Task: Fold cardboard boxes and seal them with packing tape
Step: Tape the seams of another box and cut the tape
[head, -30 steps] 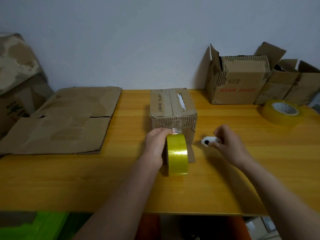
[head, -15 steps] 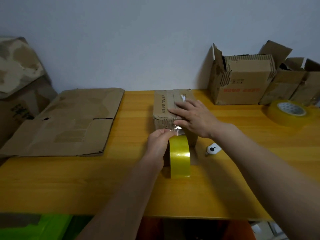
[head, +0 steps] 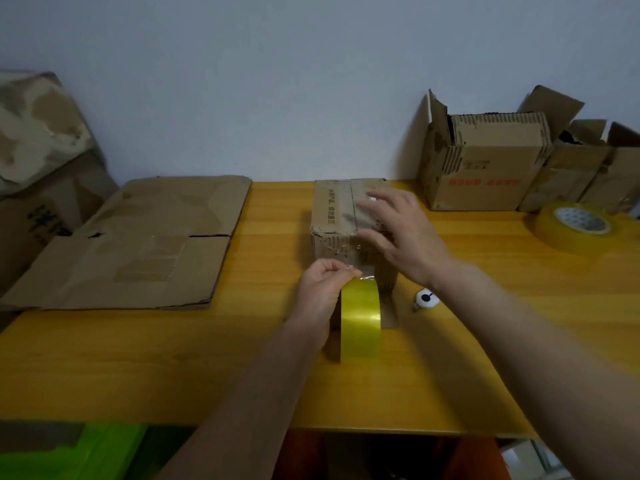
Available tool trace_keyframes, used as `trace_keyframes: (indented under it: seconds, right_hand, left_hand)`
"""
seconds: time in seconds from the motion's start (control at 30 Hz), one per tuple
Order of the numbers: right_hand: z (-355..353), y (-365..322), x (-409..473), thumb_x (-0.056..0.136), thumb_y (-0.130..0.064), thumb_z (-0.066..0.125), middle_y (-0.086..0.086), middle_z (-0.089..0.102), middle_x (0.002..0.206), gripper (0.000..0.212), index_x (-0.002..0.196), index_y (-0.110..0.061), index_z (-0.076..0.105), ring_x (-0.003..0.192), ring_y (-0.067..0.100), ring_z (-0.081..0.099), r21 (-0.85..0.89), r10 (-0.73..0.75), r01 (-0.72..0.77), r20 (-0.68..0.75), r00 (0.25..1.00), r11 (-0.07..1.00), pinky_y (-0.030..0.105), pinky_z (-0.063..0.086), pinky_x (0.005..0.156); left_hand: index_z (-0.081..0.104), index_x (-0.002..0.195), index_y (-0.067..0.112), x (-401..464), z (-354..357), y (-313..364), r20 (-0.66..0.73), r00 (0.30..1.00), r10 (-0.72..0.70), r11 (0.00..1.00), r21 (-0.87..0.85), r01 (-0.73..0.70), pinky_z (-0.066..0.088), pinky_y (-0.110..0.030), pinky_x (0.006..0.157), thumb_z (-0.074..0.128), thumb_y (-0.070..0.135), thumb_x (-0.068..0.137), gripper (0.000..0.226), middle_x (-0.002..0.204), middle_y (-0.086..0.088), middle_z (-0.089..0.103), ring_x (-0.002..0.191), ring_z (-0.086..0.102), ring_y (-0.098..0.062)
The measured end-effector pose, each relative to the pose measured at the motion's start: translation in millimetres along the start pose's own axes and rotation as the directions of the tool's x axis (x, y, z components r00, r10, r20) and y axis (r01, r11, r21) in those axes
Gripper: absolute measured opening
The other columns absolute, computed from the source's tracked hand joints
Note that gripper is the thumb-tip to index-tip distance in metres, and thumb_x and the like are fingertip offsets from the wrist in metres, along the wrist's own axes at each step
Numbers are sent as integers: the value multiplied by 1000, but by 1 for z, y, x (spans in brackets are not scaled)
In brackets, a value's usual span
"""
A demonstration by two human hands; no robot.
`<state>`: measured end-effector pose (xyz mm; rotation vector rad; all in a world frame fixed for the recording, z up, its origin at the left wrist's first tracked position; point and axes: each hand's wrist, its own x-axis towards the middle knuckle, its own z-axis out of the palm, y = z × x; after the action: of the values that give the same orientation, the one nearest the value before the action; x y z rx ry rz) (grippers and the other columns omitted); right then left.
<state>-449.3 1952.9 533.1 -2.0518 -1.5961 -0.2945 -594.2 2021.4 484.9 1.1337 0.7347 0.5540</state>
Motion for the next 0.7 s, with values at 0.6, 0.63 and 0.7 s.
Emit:
trace_keyframes:
  seconds: [0.6,0.63,0.7]
  right_hand:
    - [-2,-48,-59,87,-9,65,-4,58,60,23,65,-12,59,64,6,54,873,454,-414,268,850,259,24,45,69]
    - [-1,-46,-58,88,-11,64,-4,58,60,24,65,-12,58,64,8,54,877,478,-430,289,829,215,26,43,71]
    - [0,-45,-56,88,-11,63,-1,56,62,24,66,-12,56,66,12,52,877,521,-460,330,787,141,27,42,71]
  left_hand:
    - [48,117,17,-30,-3,1,164,951,261,934,206,-292,52,-21,82,75,6,81,47,108,-9,68,102,65,-16]
    - [47,119,15,-32,-1,1,145,948,282,930,203,-308,52,-20,82,77,6,79,50,106,-10,68,101,66,-15]
    - [48,118,14,-35,4,1,92,934,345,910,212,-357,51,-19,85,79,4,75,53,98,-9,68,96,66,-12]
